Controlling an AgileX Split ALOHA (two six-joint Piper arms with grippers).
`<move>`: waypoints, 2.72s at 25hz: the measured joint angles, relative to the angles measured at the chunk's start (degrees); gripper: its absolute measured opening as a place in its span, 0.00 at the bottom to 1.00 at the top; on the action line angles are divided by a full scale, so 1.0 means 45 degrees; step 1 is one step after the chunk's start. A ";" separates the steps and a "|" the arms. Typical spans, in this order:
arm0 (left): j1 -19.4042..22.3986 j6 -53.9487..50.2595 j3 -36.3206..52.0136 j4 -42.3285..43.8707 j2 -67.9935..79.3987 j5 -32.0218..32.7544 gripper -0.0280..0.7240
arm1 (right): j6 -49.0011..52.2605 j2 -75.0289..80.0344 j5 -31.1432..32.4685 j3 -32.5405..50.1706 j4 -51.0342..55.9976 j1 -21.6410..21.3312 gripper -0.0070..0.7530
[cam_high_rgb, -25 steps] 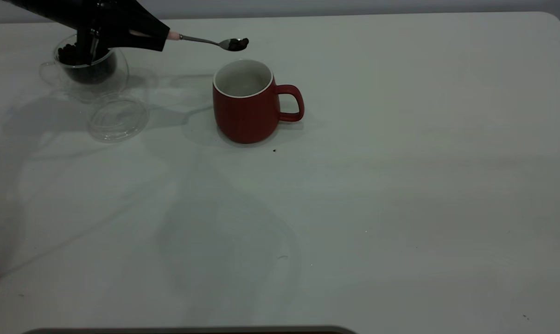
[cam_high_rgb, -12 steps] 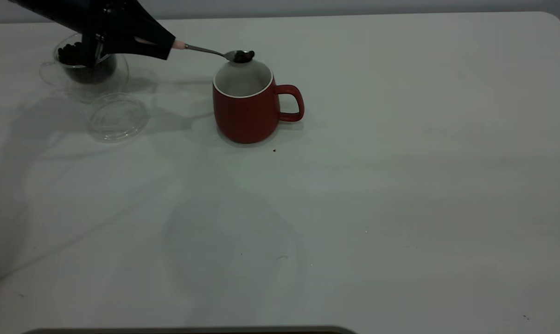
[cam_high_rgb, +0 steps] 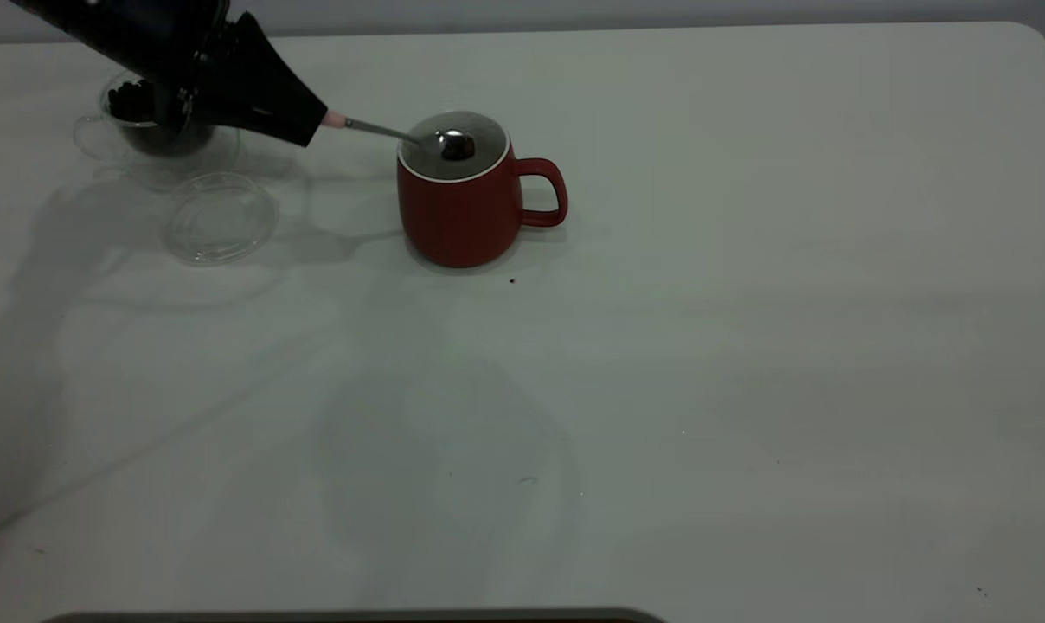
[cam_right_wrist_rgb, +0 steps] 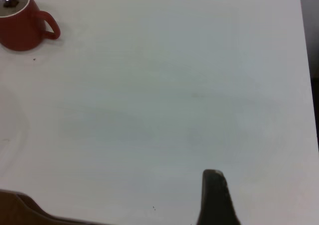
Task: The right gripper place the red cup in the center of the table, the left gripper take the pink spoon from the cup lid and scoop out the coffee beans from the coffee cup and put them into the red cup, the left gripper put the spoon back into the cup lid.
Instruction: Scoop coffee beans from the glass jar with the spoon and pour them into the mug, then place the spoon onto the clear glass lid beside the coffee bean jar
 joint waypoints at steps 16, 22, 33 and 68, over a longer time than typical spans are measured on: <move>0.0000 0.4483 0.0000 -0.0005 -0.0587 -0.0011 0.19 | 0.0000 0.0000 0.0000 0.0000 0.0000 0.0000 0.71; 0.0071 0.2118 0.0000 0.0595 -0.2072 0.0013 0.19 | 0.0000 0.0000 0.0000 0.0000 0.0000 0.0000 0.71; 0.2590 -0.0513 0.2380 0.2996 -0.5255 0.0028 0.19 | 0.0000 0.0000 0.0000 0.0000 0.0000 0.0000 0.71; 0.5696 0.2841 0.4463 -0.1768 0.0332 -0.2122 0.19 | 0.0000 0.0000 0.0000 0.0000 0.0000 0.0000 0.71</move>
